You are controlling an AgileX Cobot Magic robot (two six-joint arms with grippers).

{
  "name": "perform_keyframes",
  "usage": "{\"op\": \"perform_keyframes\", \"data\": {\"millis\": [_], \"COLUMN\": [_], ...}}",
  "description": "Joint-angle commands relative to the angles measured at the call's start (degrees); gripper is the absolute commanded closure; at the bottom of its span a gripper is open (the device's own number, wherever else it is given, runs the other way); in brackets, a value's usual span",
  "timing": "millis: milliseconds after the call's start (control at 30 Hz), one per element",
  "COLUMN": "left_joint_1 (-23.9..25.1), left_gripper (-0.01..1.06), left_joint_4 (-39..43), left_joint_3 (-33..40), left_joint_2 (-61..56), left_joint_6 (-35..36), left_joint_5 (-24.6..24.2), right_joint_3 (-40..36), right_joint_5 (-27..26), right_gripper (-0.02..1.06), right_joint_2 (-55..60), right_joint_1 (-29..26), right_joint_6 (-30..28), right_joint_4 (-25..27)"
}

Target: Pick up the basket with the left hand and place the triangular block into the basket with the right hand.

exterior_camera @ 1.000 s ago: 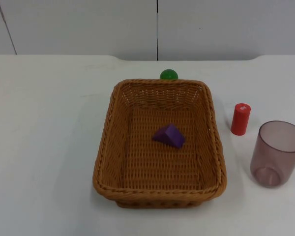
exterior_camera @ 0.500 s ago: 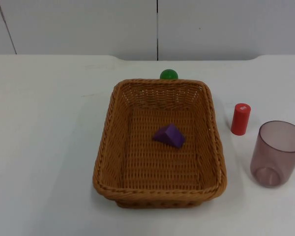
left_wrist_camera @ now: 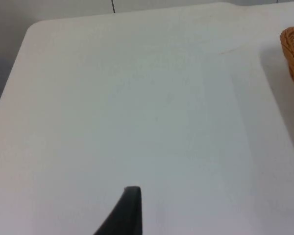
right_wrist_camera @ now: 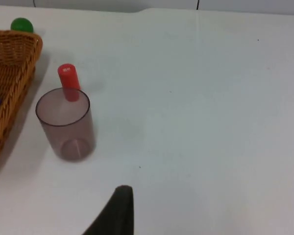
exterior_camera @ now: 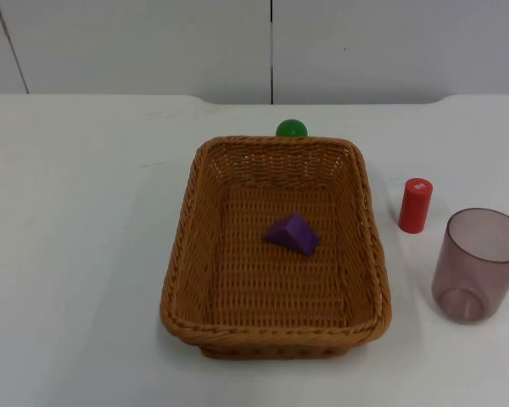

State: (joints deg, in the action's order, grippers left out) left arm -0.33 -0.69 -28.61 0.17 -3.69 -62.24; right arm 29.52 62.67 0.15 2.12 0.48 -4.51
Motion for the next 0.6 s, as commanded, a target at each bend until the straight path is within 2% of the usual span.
{"op": "perform_keyframes", "data": {"millis": [0,567], "left_joint_1": [-0.23,-0.23], "left_gripper": [0.00,0.00], "left_joint_4": [0.17,0.17], "left_joint_3": [0.27,0.27], "left_joint_2": [-0.17,-0.17], "left_joint_6": [0.60,0.60], "left_joint_5": [0.64,0.64], "right_joint_3": [-0.11,-0.11], "right_joint_5": [-0.95,-0.95], "right_gripper": [0.00,0.00], "right_joint_2": [-0.15,-0.15], "right_joint_1": [-0.10,-0.10], "right_joint_6": [1.65,1.42], "right_joint_4": [-0.49,0.14]}}
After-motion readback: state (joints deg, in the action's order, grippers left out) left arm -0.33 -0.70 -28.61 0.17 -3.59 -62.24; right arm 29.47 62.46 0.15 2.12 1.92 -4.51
